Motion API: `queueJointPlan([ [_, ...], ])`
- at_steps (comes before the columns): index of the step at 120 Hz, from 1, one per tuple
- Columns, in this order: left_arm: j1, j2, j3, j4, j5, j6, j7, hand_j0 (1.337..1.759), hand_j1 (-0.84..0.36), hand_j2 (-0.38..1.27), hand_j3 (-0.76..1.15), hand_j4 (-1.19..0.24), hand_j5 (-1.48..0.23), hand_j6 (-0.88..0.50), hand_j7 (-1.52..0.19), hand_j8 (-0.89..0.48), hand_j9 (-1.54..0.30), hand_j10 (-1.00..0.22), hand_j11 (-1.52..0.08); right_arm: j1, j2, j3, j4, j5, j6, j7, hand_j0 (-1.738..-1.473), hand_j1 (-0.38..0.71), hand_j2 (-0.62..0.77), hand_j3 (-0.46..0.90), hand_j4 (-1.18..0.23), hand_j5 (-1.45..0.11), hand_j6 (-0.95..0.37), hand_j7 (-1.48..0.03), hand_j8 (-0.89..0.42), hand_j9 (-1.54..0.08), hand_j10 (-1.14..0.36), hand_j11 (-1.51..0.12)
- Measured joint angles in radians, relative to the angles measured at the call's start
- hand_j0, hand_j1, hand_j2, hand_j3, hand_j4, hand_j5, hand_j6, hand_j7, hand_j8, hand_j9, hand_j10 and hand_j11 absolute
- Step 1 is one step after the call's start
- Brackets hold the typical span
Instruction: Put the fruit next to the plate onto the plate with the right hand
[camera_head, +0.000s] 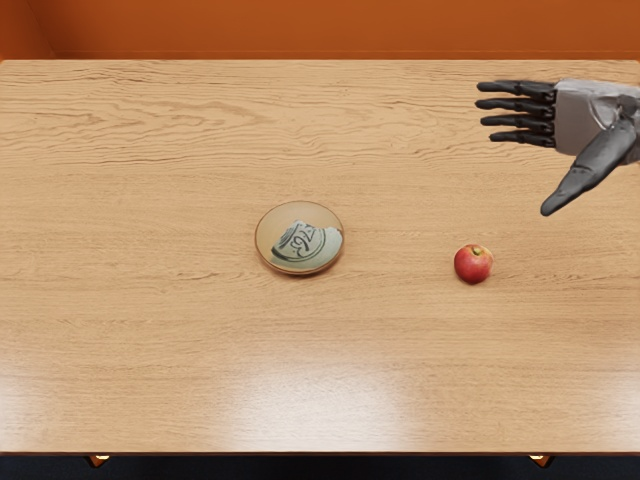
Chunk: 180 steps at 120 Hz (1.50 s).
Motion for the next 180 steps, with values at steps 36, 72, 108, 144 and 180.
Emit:
queueJointPlan([
  [36, 0.0, 0.0, 0.0, 0.0, 0.0, 0.0, 0.0, 1.658, 0.06, 0.05, 0.0, -0.24, -0.32, -0.24, -0.32, -0.24, -0.32, -0.24, -0.32, 0.001, 0.019, 0.008, 0.039, -0.078, 0.0, 0.001, -1.658, -0.31, -0.01, 0.0, -0.04, -0.05, -0.04, -0.05, -0.04, -0.05, -0.04, -0.05],
  [72, 0.0, 0.0, 0.0, 0.0, 0.0, 0.0, 0.0, 1.658, 0.06, 0.05, 0.0, -0.24, -0.32, -0.24, -0.32, -0.24, -0.32, -0.24, -0.32, 0.006, -0.079, 0.012, 0.306, -0.403, -0.152, -0.123, -1.658, -0.29, -0.01, 0.0, -0.06, -0.07, -0.06, -0.07, -0.06, -0.07, -0.06, -0.07],
  [108, 0.0, 0.0, 0.0, 0.0, 0.0, 0.0, 0.0, 1.658, 0.06, 0.05, 0.0, -0.24, -0.32, -0.24, -0.32, -0.24, -0.32, -0.24, -0.32, 0.009, 0.038, -0.13, 0.342, -0.564, -0.485, -0.283, -1.658, -0.24, -0.02, 0.0, -0.1, -0.12, -0.1, -0.12, -0.1, -0.12, -0.1, -0.12],
  [144, 0.0, 0.0, 0.0, 0.0, 0.0, 0.0, 0.0, 1.658, 0.06, 0.05, 0.0, -0.24, -0.32, -0.24, -0.32, -0.24, -0.32, -0.24, -0.32, 0.012, 0.157, -0.253, 0.345, -0.683, -0.697, -0.374, -1.658, -0.18, -0.03, 0.0, -0.15, -0.19, -0.15, -0.19, -0.15, -0.19, -0.15, -0.19],
  [180, 0.0, 0.0, 0.0, 0.0, 0.0, 0.0, 0.0, 1.658, 0.06, 0.05, 0.0, -0.24, -0.32, -0.24, -0.32, -0.24, -0.32, -0.24, -0.32, 0.012, 0.224, -0.329, 0.344, -0.729, -0.796, -0.409, -1.658, -0.08, -0.04, 0.0, -0.23, -0.29, -0.23, -0.29, -0.23, -0.29, -0.23, -0.29],
])
